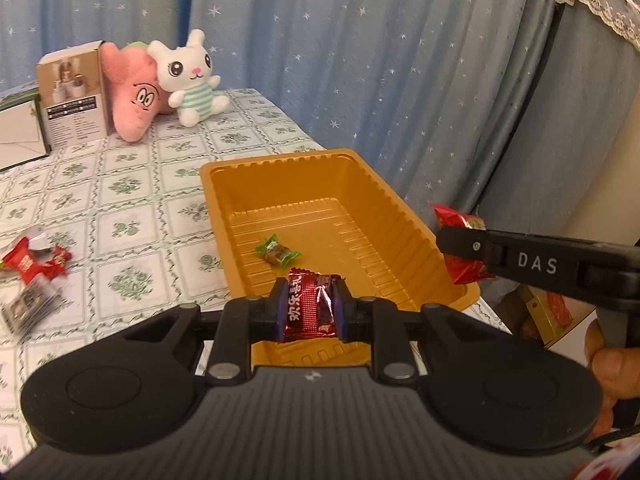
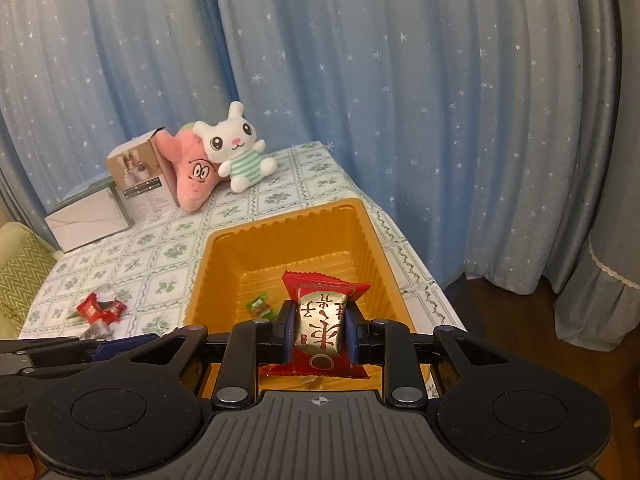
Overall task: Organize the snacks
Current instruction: 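Carry both candies over the orange tray and open both tools, then withdraw both tools from the tray toward the remaining candies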
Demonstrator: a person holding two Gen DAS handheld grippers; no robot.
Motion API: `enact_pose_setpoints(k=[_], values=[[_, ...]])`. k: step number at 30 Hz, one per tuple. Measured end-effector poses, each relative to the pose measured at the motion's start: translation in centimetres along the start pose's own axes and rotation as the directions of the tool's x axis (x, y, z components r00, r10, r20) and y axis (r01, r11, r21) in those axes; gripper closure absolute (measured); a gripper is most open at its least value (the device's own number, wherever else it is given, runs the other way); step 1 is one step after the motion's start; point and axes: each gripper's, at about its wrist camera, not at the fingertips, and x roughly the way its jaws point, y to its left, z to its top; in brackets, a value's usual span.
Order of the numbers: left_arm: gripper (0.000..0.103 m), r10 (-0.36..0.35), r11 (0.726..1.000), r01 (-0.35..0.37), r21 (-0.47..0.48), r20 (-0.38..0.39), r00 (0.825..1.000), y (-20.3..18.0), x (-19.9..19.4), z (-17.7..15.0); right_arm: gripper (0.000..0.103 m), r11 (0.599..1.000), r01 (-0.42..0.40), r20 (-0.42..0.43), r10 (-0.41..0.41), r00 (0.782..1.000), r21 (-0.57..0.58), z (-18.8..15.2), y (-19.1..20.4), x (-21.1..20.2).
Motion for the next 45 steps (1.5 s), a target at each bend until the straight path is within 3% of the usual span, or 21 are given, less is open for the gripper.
enact_pose_setpoints(k=[14,17,32,36,38,40,45], values=[[0.081,-0.028,1.0,0.028,-0.011,-0.03,0.999,0.5,4.4,0.5,0.078,1.0,0.018,-0.038,-0.018,0.999,0.0,0.1,-1.2,3.5],[0.062,-0.029,0.999,0.029,-0.016,-0.028,0.999,1.0,4.5,0.5,0.078,1.0,0.019,-0.04,-0.02,0.999,-0.001,0.2,-1.3,3.8],[0.051,0.075,0.993,-0.071,-0.091,0.039,0.996,5.3,0.2,-0.8,0.078,1.0,-0.002,-0.052,0.001,0.999,-0.003,0.6,-0.4,4.6],[0.04,0.088,0.991,-0.083,-0.106,0.044,0.995,5.8,-0.6,-1.3,0.077,0.998,-0.036,-0.073,0.04,0.997,0.043,0.8,-0.8,5.3],[0.038,0.094,0.991,-0.088,-0.105,0.047,0.994,5.9,-1.1,-1.6,0.071,0.997,-0.029,-0.07,0.034,0.997,0.068,1.0,-1.0,5.2],[0.036,0.098,0.99,-0.093,-0.108,0.049,0.994,5.9,-1.7,-1.9,0.049,0.996,-0.025,-0.054,0.03,0.998,0.085,1.1,-1.3,4.4],[0.031,0.113,0.988,-0.106,-0.116,0.056,0.992,6.0,-3.6,-2.7,0.047,0.995,-0.027,-0.029,0.03,0.999,0.094,1.2,-0.8,1.8]])
